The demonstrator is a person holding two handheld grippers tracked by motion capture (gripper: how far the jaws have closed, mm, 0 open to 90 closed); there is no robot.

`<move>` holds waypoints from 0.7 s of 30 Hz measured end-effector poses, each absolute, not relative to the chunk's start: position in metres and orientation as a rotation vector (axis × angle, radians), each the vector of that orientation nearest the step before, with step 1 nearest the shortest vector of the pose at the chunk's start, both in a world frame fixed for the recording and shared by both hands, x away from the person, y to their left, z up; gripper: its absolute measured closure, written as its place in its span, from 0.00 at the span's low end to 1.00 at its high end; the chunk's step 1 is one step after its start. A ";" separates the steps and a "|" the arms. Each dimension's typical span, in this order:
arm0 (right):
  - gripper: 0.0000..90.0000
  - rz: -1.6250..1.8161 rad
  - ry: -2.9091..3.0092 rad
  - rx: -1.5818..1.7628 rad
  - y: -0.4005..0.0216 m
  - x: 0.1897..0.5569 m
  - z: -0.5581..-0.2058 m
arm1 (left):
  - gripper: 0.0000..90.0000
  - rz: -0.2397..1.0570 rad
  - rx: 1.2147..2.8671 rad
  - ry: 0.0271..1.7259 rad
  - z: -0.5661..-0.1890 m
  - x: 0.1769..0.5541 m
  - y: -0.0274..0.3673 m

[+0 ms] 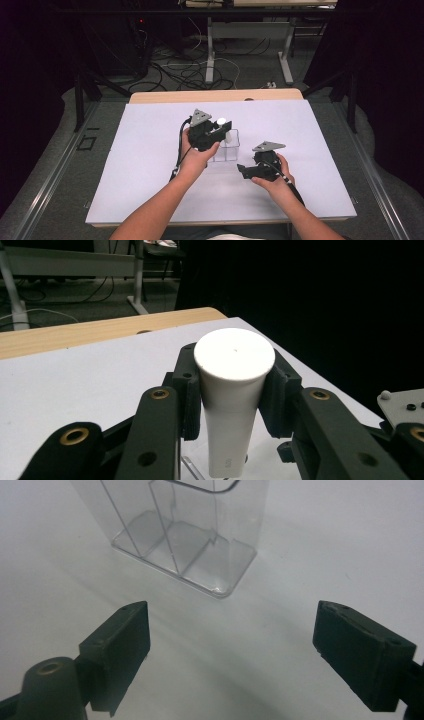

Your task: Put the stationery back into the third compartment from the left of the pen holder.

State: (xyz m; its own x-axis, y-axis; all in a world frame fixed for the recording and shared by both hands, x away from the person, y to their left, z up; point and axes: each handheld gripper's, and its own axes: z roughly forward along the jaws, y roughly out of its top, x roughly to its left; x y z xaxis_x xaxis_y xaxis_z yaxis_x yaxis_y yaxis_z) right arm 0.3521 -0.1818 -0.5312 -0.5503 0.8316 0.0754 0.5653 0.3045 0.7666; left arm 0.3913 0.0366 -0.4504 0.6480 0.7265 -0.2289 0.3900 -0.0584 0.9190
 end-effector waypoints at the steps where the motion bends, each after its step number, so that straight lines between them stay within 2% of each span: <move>1: 0.16 1.104 2.243 1.266 -0.183 0.353 -0.532 | 0.74 0.354 1.676 0.928 -0.451 0.391 0.035; 8: 0.10 1.094 2.228 1.295 -0.186 0.357 -0.534 | 0.74 0.386 1.703 0.922 -0.457 0.396 0.024; 21: 0.10 1.089 2.232 1.299 -0.186 0.357 -0.535 | 0.74 0.400 1.747 0.945 -0.471 0.404 0.018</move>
